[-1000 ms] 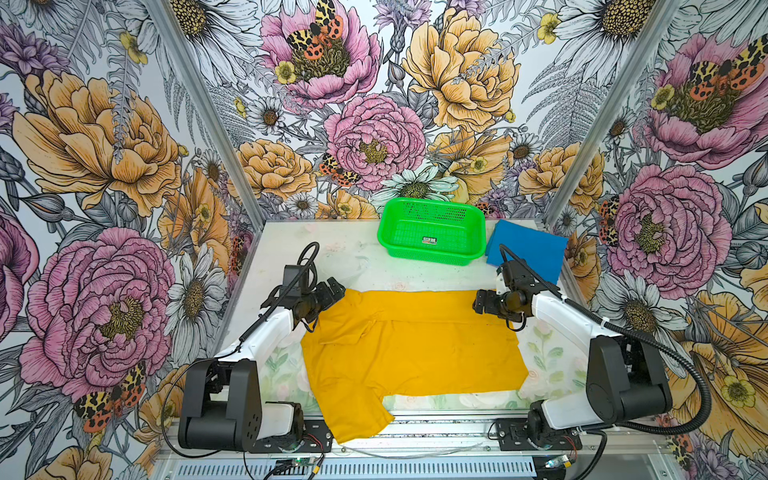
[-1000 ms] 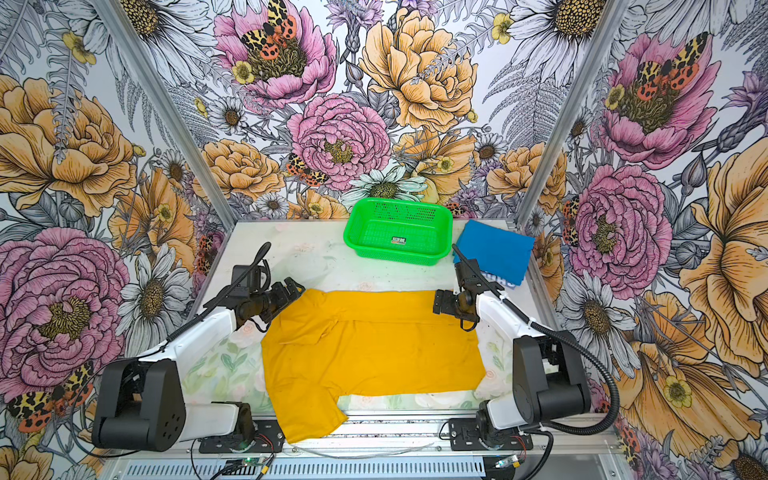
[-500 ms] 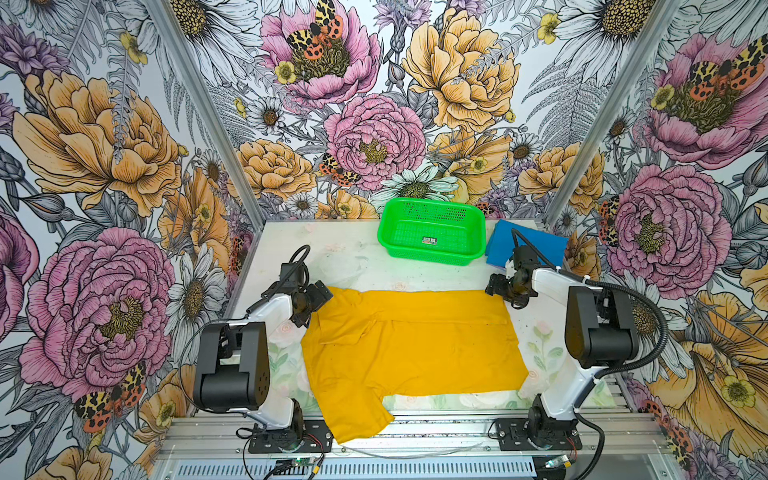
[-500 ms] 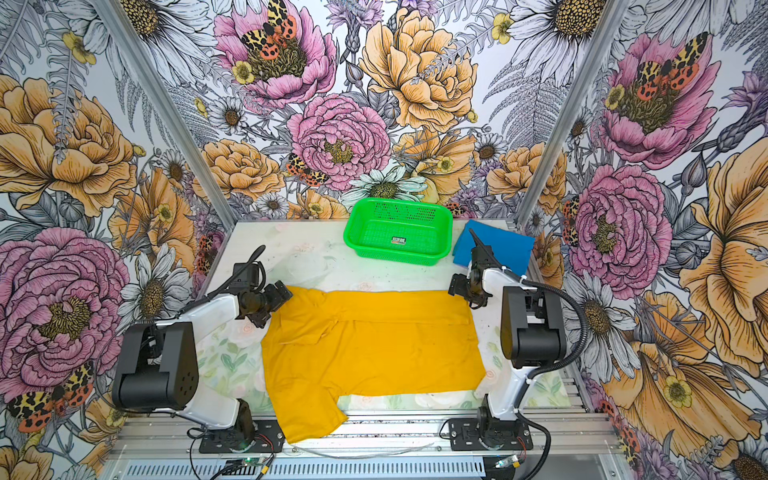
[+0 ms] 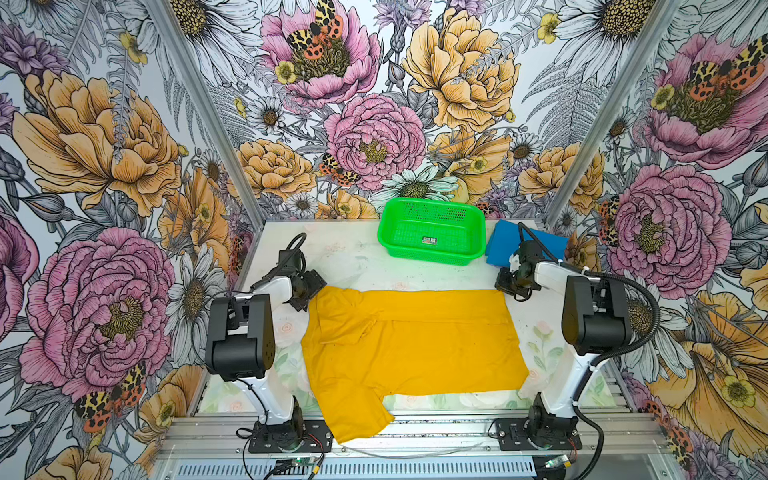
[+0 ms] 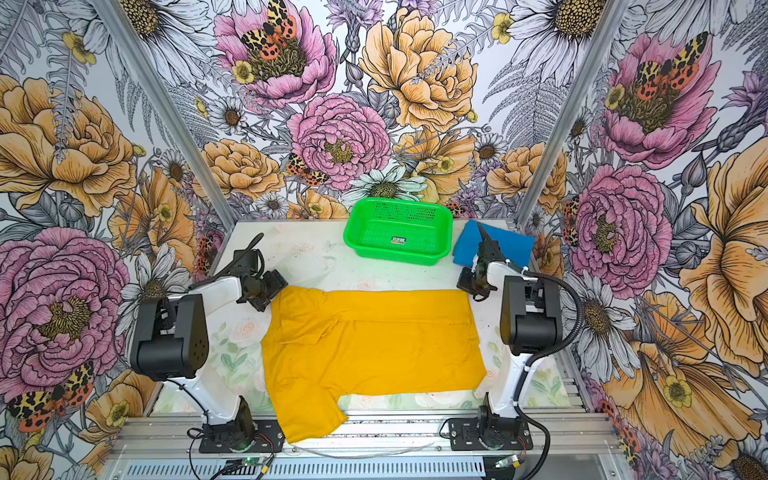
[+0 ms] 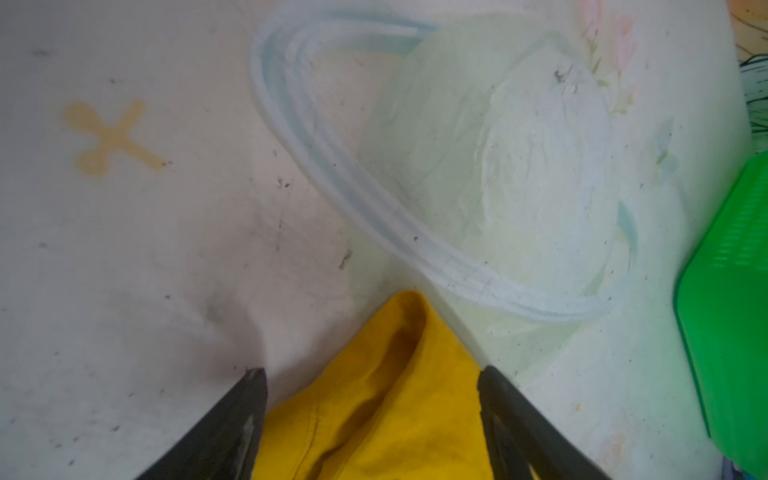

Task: Fold and stack the t-shirts

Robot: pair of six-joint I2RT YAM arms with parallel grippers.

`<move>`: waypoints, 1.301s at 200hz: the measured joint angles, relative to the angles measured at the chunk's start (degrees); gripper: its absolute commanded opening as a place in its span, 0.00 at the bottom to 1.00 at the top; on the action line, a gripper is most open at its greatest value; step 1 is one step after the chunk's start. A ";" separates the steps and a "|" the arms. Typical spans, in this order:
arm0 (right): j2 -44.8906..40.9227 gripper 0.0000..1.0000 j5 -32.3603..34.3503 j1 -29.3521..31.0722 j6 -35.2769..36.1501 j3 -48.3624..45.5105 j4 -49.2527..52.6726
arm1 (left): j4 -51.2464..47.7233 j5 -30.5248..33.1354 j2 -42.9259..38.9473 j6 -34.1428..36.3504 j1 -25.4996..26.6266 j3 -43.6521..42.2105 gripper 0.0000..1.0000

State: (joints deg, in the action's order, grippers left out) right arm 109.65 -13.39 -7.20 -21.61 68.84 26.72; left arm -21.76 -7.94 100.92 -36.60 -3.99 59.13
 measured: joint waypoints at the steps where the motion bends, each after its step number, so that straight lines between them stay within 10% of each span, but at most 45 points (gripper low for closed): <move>1: 0.00 0.03 0.04 -0.04 0.00 0.00 0.00 | -0.04 -0.02 0.15 0.07 0.00 0.17 0.72; 85: 1.75 0.03 0.28 -0.66 0.04 2.71 0.20 | -2.89 0.07 6.71 6.14 2.51 8.22 0.70; 152: 1.75 0.03 0.28 -0.66 0.22 2.82 0.24 | -7.41 2.34 9.35 9.99 5.03 11.65 0.00; 260: 5.55 0.01 0.00 -0.52 -2.56 11.69 0.33 | -12.72 7.34 19.10 11.08 3.76 30.53 0.00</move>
State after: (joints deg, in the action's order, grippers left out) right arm 115.20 -13.39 -7.73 -24.16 80.53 27.05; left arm -34.48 -0.60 120.03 -25.52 -0.23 89.67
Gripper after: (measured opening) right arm 0.055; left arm 0.057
